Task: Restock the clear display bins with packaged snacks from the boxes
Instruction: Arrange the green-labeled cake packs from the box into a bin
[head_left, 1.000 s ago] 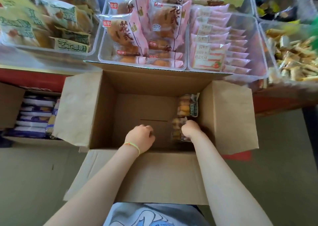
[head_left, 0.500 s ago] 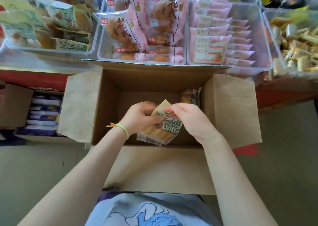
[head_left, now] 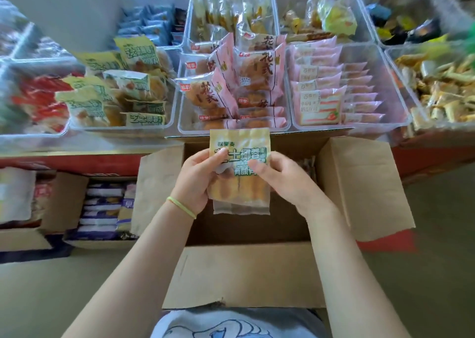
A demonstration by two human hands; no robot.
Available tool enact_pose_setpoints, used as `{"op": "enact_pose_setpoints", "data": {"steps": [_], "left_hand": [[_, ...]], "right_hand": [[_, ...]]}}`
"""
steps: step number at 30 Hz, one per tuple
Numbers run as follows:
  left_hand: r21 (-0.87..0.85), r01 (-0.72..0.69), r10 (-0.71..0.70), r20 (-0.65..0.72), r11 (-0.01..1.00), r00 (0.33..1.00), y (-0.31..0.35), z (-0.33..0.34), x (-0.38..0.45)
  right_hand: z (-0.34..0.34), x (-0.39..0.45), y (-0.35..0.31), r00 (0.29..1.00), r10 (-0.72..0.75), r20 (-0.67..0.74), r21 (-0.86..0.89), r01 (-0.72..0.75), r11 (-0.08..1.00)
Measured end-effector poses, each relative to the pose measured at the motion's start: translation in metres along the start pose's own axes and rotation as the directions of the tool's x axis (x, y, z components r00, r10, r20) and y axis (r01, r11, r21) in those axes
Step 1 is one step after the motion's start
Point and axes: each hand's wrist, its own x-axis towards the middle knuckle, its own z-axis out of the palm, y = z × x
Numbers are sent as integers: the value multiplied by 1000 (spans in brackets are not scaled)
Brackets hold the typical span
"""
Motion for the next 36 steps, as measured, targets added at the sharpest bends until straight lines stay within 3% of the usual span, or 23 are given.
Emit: {"op": "enact_pose_setpoints", "data": {"steps": [6,10,17,21,24,26,29,36], "left_hand": [[-46,-95,96,26,994,995,27,-53,6],[-16,-155,156,31,988,987,49,-110,17],[6,-239,239,-25,971,971,103,-218,47],[94,-201,215,-173,975,961,121,-266,80],[172,-40,101,-362,984,927,116,-301,112],[199,58,16,-355,978,935,110,-315,129],[281,91,-8,-283,955,959,106,-322,145],[484,153,-36,-242,862,970,114,-323,158]], "right_hand": [[54,12,-18,995,29,100,-36,-25,999],[105,41,-45,996,49,70,-129,-40,991],[204,112,-115,996,84,-8,-109,-84,991],[240,149,-143,987,60,-147,-127,-79,989],[244,185,-153,964,7,-265,-160,-51,986],[241,211,-152,947,-41,-319,-264,-48,963],[242,250,-139,958,-60,-281,-379,-53,924],[273,290,-117,929,-109,-354,-418,-52,907]]}}
